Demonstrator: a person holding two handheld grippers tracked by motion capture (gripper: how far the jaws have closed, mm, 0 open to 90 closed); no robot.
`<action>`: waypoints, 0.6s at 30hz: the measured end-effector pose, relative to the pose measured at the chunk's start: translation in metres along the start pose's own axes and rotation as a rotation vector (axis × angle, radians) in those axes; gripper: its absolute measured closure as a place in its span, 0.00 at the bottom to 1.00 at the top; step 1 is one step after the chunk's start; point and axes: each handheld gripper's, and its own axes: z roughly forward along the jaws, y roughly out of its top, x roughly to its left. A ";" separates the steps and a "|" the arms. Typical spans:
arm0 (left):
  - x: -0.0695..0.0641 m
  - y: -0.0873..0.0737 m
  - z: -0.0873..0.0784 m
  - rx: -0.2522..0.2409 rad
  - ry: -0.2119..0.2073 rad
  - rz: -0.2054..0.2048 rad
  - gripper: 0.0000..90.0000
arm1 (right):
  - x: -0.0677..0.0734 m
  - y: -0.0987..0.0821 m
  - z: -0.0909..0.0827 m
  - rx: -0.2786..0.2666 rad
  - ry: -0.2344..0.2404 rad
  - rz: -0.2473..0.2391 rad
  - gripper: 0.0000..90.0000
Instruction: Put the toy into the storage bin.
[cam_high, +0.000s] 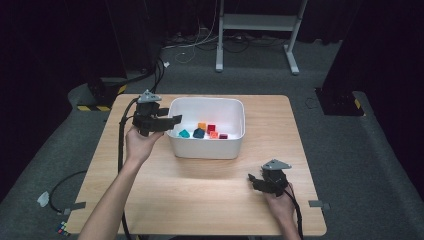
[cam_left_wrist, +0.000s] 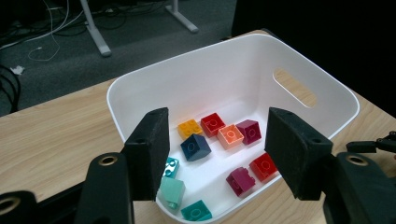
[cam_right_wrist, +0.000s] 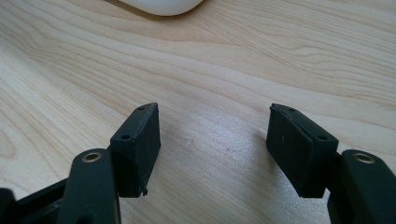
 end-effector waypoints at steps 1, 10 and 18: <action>0.001 -0.001 -0.001 0.001 0.000 0.000 0.44 | 0.000 0.000 0.000 0.000 0.000 0.000 0.39; 0.003 -0.007 -0.010 -0.001 0.003 -0.001 0.44 | 0.000 0.000 0.000 0.000 0.000 0.000 0.39; 0.006 -0.013 -0.018 -0.004 -0.004 -0.010 0.43 | 0.000 0.000 0.000 0.000 0.000 0.000 0.39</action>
